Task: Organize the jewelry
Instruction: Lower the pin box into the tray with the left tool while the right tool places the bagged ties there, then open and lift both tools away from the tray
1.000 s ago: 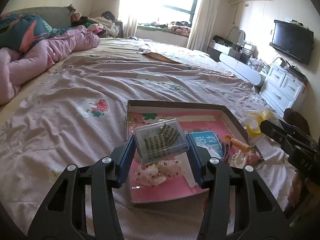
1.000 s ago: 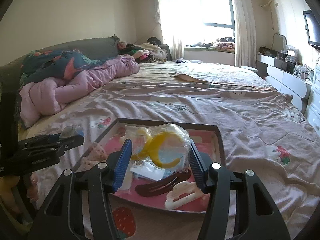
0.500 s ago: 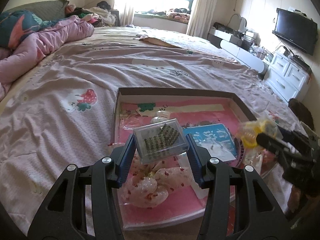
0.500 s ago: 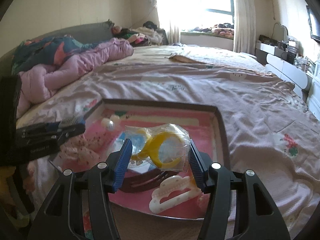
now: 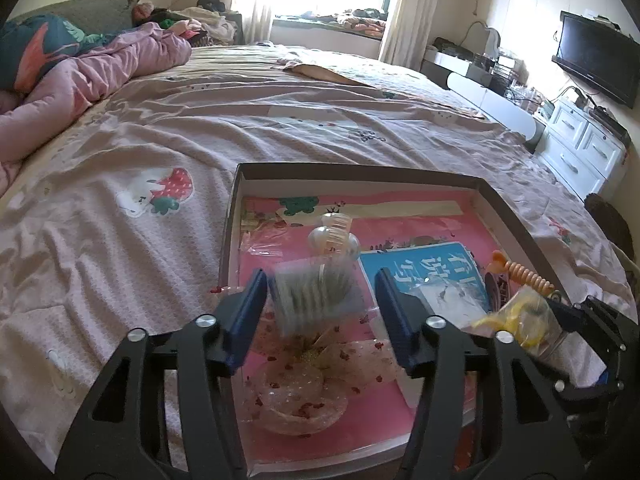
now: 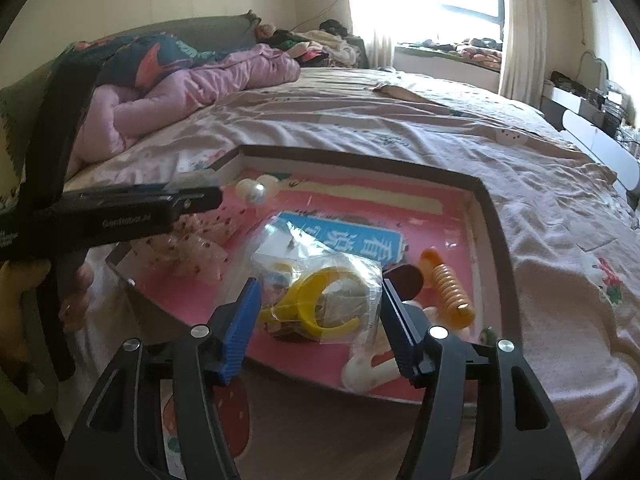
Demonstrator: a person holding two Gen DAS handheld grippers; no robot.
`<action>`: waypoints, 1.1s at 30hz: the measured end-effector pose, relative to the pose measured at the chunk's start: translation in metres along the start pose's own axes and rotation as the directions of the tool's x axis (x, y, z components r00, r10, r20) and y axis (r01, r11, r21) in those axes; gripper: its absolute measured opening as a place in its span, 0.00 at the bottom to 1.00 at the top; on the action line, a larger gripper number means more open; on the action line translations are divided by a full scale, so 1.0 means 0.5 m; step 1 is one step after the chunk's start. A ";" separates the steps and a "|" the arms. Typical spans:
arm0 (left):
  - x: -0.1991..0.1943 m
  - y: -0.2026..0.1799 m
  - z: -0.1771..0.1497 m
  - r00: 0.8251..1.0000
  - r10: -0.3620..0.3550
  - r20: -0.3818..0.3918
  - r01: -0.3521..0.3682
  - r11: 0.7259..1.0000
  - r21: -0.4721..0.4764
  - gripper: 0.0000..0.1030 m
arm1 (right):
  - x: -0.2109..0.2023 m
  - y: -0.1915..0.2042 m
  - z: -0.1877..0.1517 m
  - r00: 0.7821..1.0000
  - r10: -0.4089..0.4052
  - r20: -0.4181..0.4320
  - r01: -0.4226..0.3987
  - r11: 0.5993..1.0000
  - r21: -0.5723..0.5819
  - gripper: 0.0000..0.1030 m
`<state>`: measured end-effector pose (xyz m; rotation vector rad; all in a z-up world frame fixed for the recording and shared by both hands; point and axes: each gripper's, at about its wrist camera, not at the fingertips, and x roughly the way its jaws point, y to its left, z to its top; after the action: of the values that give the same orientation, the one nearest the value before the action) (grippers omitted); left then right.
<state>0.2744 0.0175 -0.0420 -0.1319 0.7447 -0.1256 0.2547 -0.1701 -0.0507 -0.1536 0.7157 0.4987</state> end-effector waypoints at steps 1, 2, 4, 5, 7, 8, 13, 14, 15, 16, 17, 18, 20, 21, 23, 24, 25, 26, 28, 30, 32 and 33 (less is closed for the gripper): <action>-0.001 -0.001 0.000 1.000 0.001 0.002 -0.001 1.000 0.000 0.47 | -0.001 0.002 -0.002 1.000 0.001 -0.003 -0.001 1.000 -0.004 0.57; -0.003 -0.001 0.000 1.000 0.001 0.004 -0.001 1.000 0.000 0.47 | -0.002 0.005 -0.004 1.000 0.001 -0.006 -0.001 1.000 -0.012 0.58; -0.007 -0.003 0.001 1.000 0.001 0.006 -0.001 1.000 0.000 0.48 | -0.003 0.012 -0.005 1.000 0.002 -0.010 -0.002 1.000 -0.022 0.60; -0.011 -0.004 0.001 1.000 0.001 0.008 -0.001 1.000 0.000 0.49 | -0.005 0.015 -0.006 1.000 0.002 -0.012 -0.003 1.000 -0.027 0.62; -0.015 -0.005 0.002 1.000 0.001 0.012 -0.001 1.000 0.000 0.52 | -0.008 0.018 -0.009 1.000 0.001 -0.013 -0.002 1.000 -0.030 0.64; -0.018 -0.006 0.003 1.000 -0.001 0.014 0.001 1.000 0.000 0.52 | -0.011 0.018 -0.010 1.000 0.000 -0.010 0.000 1.000 -0.029 0.67; -0.042 -0.011 0.001 1.000 -0.005 0.030 0.006 1.000 -0.003 0.52 | -0.027 0.014 -0.015 1.000 -0.013 0.001 0.013 1.000 -0.016 0.72; -0.049 -0.011 0.000 0.999 -0.007 0.032 0.007 1.000 -0.004 0.52 | -0.031 0.011 -0.015 1.000 -0.018 0.006 0.018 1.000 -0.011 0.74; -0.054 -0.012 -0.001 0.999 -0.008 0.034 0.008 1.000 -0.004 0.54 | -0.035 0.009 -0.015 1.000 -0.022 0.010 0.022 1.000 -0.007 0.74; -0.060 -0.012 -0.002 0.999 -0.007 0.036 0.007 1.000 -0.003 0.58 | -0.041 0.006 -0.015 1.000 -0.026 0.016 0.026 1.000 -0.002 0.75; -0.066 -0.012 -0.004 0.999 -0.006 0.038 0.007 1.000 -0.004 0.58 | -0.045 0.004 -0.015 0.999 -0.028 0.020 0.028 1.000 0.002 0.75; -0.072 -0.013 -0.007 0.999 -0.009 0.039 0.009 1.000 -0.005 0.58 | -0.051 0.000 -0.015 0.999 -0.033 0.026 0.033 0.999 0.008 0.75; -0.083 -0.013 -0.011 0.999 -0.009 0.043 0.009 1.000 -0.006 0.58 | -0.062 -0.006 -0.013 0.998 -0.045 0.037 0.044 0.999 0.020 0.78; -0.088 -0.013 -0.013 0.999 -0.006 0.043 0.007 1.000 -0.005 0.59 | -0.067 -0.008 -0.013 0.998 -0.050 0.042 0.048 0.998 0.026 0.79; -0.099 -0.014 -0.017 0.999 -0.004 0.045 0.005 1.000 -0.006 0.61 | -0.078 -0.013 -0.010 0.997 -0.060 0.055 0.058 0.998 0.039 0.81; -0.104 -0.014 -0.019 0.999 -0.003 0.047 0.004 1.000 -0.006 0.62 | -0.083 -0.014 -0.011 0.996 -0.065 0.061 0.062 0.997 0.043 0.81; -0.110 -0.015 -0.020 0.999 -0.002 0.051 0.003 1.000 -0.006 0.63 | -0.089 -0.016 -0.010 0.995 -0.071 0.068 0.068 0.997 0.048 0.82; -0.116 -0.016 -0.022 0.999 0.000 0.055 0.000 1.000 -0.006 0.63 | -0.095 -0.017 -0.009 0.994 -0.077 0.075 0.073 0.996 0.053 0.84; -0.127 -0.017 -0.028 0.998 0.001 0.058 0.000 1.000 -0.009 0.66 | -0.105 -0.020 -0.010 0.992 -0.088 0.088 0.083 0.995 0.061 0.87; -0.141 -0.019 -0.033 0.998 0.004 0.066 -0.003 1.000 -0.008 0.68 | -0.117 -0.025 -0.009 0.989 -0.104 0.104 0.096 0.993 0.074 0.89; -0.150 -0.019 -0.038 0.997 0.008 0.072 -0.007 1.000 -0.008 0.68 | -0.128 -0.027 -0.007 0.986 -0.114 0.118 0.104 0.991 0.088 0.91; -0.155 -0.018 -0.040 0.997 0.007 0.074 -0.006 1.000 -0.009 0.68 | -0.132 -0.028 -0.006 0.985 -0.118 0.123 0.107 0.990 0.093 0.91</action>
<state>0.2035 0.0195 -0.0033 -0.1413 0.6723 -0.1108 0.2174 -0.2087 -0.0095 -0.0797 0.5976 0.3655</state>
